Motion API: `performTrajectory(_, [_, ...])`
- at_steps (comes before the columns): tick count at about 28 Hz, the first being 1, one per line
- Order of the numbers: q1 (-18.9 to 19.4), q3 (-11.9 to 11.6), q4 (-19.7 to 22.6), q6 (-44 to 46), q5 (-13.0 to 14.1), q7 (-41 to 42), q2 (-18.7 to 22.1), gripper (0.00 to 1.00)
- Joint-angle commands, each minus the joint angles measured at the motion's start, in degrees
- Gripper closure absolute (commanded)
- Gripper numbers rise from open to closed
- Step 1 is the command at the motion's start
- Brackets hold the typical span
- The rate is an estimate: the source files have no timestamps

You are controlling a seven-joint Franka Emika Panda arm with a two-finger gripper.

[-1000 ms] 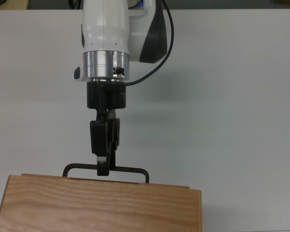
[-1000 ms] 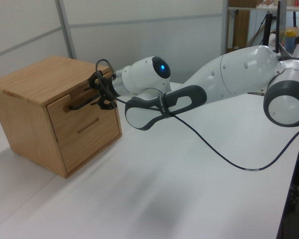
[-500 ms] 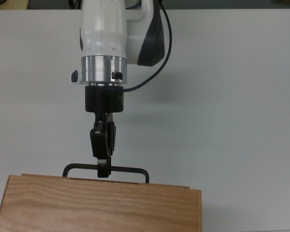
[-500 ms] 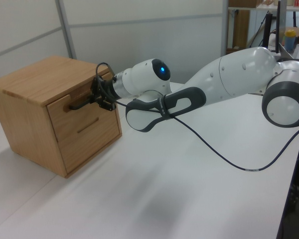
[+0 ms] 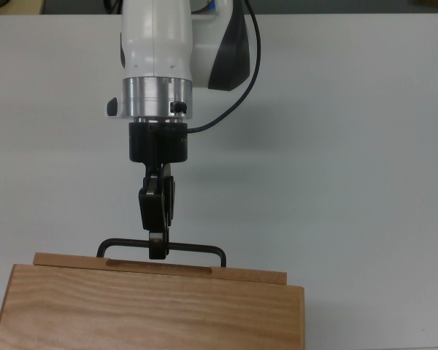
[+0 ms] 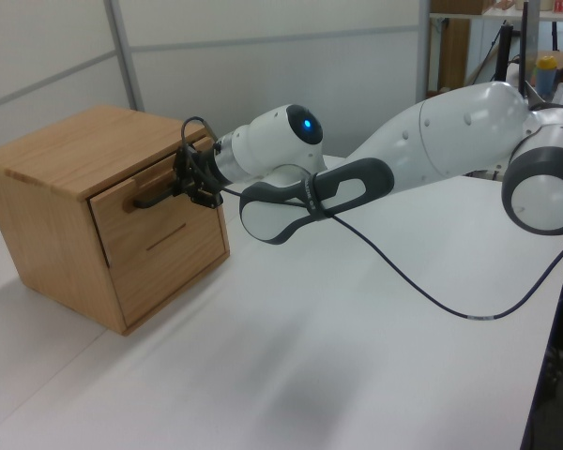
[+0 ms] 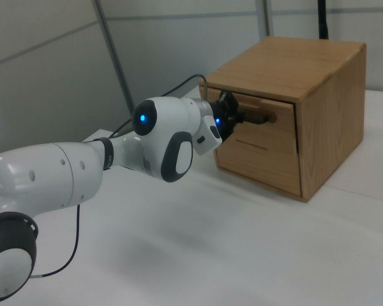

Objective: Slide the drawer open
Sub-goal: 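Pull the handle outward from the cabinet, sliding the upper drawer out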

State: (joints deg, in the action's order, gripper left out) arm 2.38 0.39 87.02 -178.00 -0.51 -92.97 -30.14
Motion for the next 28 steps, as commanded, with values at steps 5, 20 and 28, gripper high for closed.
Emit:
performTrajectory(5, [0.7, -0.3, 8.5, 2.1, 0.2, 1.1, 6.1, 1.0])
performTrajectory(20, [0.7, -0.1, 18.2, 2.2, -0.2, 1.2, 13.4, 1.0])
performTrajectory(28, [0.7, 0.0, 22.3, 2.3, -0.1, 1.9, 16.3, 1.0])
